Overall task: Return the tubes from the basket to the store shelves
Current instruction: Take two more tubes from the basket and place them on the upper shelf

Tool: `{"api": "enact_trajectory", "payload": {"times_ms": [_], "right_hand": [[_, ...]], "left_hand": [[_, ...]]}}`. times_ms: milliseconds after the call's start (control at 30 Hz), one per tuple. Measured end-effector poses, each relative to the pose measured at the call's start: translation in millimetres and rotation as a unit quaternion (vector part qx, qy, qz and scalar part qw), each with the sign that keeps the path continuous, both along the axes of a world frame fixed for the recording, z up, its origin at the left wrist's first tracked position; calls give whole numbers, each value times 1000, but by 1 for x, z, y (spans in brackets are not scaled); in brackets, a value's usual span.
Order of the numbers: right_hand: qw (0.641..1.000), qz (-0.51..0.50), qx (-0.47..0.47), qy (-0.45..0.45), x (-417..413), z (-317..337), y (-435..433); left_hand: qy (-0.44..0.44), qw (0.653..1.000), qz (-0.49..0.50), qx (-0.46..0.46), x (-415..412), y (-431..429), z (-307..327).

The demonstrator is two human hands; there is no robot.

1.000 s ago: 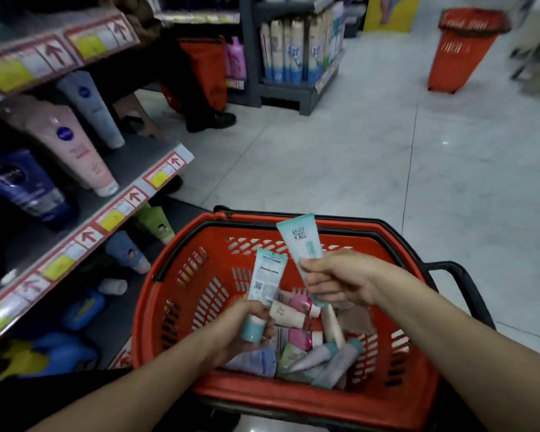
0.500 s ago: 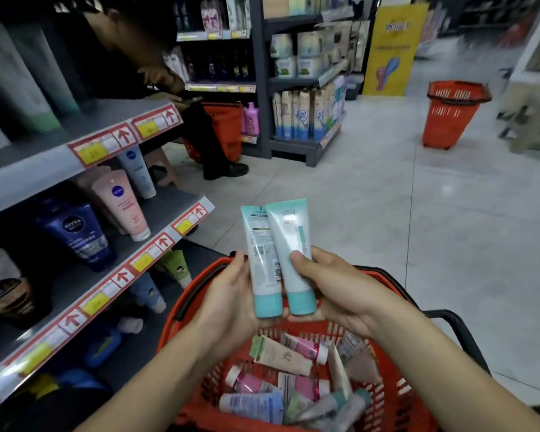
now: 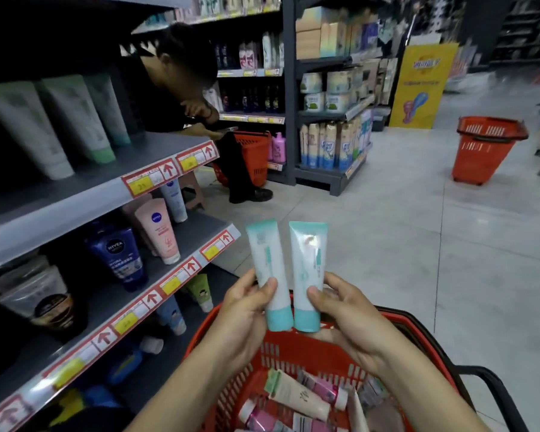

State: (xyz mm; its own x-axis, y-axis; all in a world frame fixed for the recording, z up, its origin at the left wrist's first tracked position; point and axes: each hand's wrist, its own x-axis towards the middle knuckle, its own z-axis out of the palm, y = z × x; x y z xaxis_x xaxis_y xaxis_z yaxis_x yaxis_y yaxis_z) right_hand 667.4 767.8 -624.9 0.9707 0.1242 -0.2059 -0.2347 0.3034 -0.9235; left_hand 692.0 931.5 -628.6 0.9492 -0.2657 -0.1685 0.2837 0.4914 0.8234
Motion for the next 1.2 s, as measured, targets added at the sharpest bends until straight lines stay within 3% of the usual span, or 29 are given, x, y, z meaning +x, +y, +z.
{"api": "enact_trajectory", "payload": {"times_ms": [300, 500, 633, 867, 1200], "right_hand": [[999, 3, -30, -45, 42, 42, 27], [979, 74, -82, -170, 124, 128, 84], [957, 70, -126, -252, 191, 185, 115], [928, 63, -182, -319, 294, 222, 156], [947, 98, -125, -278, 362, 178, 192]], "left_hand": [[-34, 985, 112, 128, 13, 49, 50], [-182, 927, 215, 249, 66, 92, 153], [-214, 888, 292, 283, 126, 114, 205], [-151, 834, 436, 303, 250, 134, 215], [19, 728, 515, 452, 349, 175, 159]]}}
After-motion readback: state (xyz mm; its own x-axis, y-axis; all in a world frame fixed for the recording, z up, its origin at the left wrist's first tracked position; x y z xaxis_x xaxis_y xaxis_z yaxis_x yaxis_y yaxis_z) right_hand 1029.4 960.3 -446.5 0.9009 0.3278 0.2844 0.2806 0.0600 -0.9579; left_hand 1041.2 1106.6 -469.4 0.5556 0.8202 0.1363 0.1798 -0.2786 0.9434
